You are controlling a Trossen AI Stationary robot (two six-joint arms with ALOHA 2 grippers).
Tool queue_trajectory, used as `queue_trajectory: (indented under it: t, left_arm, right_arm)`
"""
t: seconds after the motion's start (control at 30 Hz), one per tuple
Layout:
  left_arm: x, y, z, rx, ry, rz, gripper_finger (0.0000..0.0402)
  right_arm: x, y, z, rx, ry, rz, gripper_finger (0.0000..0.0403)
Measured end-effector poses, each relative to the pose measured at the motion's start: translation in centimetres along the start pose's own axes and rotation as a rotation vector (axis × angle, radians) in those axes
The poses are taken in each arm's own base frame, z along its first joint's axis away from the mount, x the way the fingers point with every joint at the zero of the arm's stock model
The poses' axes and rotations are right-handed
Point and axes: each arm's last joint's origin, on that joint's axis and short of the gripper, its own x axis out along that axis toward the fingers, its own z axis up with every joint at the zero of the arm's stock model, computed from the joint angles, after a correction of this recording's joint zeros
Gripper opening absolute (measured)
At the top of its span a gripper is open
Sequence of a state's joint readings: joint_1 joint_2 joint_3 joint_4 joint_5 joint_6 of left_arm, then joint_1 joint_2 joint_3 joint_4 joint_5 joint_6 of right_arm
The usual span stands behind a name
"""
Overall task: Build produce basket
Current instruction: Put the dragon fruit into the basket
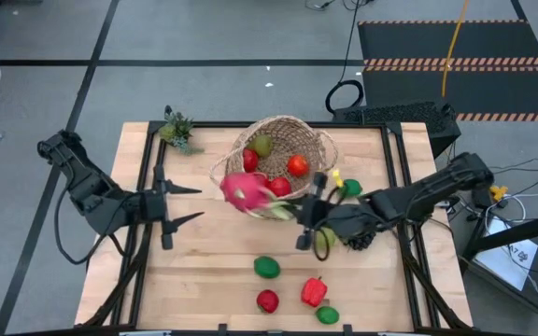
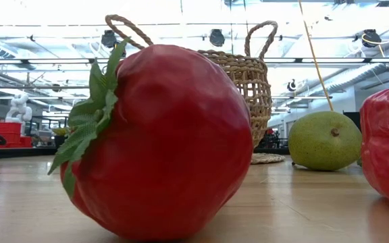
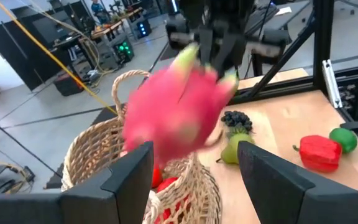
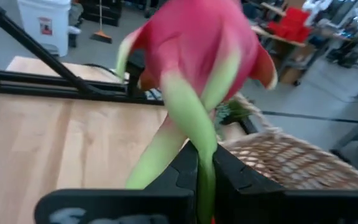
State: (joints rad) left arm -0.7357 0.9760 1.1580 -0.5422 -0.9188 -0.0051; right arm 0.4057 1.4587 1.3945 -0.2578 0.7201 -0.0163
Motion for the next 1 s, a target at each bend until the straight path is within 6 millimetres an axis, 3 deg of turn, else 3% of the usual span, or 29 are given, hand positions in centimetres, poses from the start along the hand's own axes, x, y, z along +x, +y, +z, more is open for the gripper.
queue_trajectory:
  t: [0.13,0.3,0.47,1.0]
  left_arm:
    - [0.2,0.1,-0.1,-0.013,0.012,0.010,0.0234]
    - [0.3,0.0,-0.2,-0.015,0.018,0.013,0.0234]
    - [0.3,0.0,-0.2,-0.016,0.017,0.011,0.0234]
    - [0.3,0.0,-0.2,-0.016,0.017,0.009,0.0234]
  right_arm:
    - [-1.9,0.3,0.1,-0.057,0.006,-0.046,0.0009]
    - [-4.0,2.1,-0.4,-0.336,0.019,-0.088,0.0009]
    - [-5.3,3.5,-0.5,-0.484,0.007,-0.108,0.0009]
    - [-7.1,4.8,-0.6,-0.762,-0.025,-0.052,0.0009]
